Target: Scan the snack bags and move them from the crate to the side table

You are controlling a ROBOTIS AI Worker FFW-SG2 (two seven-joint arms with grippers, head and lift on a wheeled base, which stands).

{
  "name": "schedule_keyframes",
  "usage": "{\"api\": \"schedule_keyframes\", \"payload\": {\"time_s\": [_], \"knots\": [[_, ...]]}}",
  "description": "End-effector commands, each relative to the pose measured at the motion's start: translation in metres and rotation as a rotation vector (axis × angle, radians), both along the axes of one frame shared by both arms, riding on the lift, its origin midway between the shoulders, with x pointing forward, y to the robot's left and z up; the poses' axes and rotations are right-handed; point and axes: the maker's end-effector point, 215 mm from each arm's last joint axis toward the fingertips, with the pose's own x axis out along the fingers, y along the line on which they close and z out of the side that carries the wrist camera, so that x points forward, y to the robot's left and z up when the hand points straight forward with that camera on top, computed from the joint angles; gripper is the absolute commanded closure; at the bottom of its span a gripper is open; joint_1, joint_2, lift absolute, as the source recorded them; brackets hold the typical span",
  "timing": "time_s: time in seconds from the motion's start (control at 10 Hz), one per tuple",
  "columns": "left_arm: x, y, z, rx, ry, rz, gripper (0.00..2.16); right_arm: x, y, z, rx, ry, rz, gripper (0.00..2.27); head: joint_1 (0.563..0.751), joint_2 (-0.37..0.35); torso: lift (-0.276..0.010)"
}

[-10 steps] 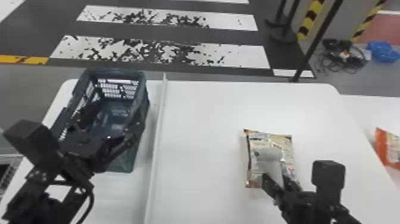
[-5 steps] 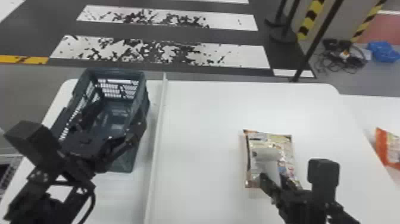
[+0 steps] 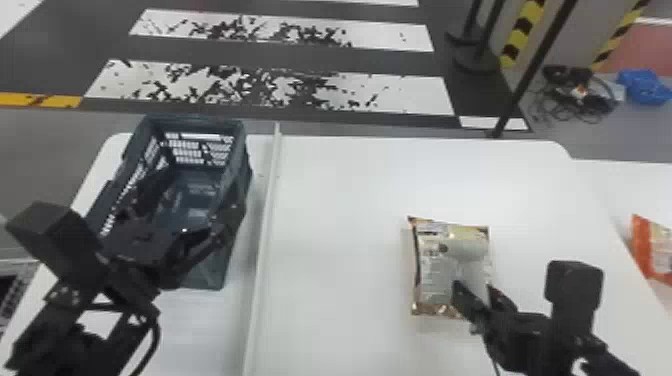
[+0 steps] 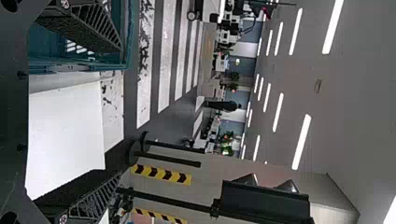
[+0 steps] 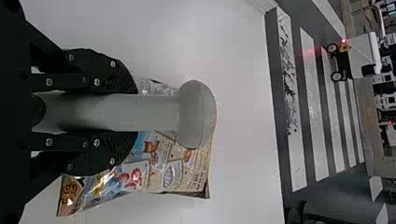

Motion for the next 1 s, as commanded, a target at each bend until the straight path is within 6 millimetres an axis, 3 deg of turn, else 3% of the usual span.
{"api": "schedule_keyframes", "payload": {"time_s": [0.0, 0.2, 0.4, 0.5, 0.7, 0.9], "knots": [[0.0, -0.002, -0.001, 0.0, 0.003, -0.003, 0.07, 0.005, -0.035, 0.011, 0.017, -0.022, -0.049, 2.23, 0.695, -0.091, -0.087], [0.0, -0.001, -0.001, 0.0, 0.002, -0.001, 0.07, 0.016, -0.091, 0.011, 0.074, -0.045, -0.089, 2.23, 0.695, -0.145, -0.087], [0.0, 0.002, -0.003, 0.009, 0.007, 0.004, 0.07, 0.028, -0.153, -0.004, 0.078, -0.046, -0.105, 2.23, 0.695, -0.229, -0.087], [0.0, 0.003, -0.002, 0.011, 0.007, 0.006, 0.07, 0.032, -0.175, -0.016, 0.062, -0.03, -0.112, 2.23, 0.695, -0.248, -0.087], [0.0, 0.002, -0.004, 0.021, 0.012, 0.01, 0.07, 0.037, -0.206, -0.029, 0.049, -0.034, -0.108, 2.23, 0.695, -0.32, -0.087], [-0.002, 0.0, -0.008, 0.026, 0.021, 0.007, 0.07, 0.038, -0.219, -0.043, 0.07, -0.038, -0.087, 2.23, 0.695, -0.35, -0.087]]}}
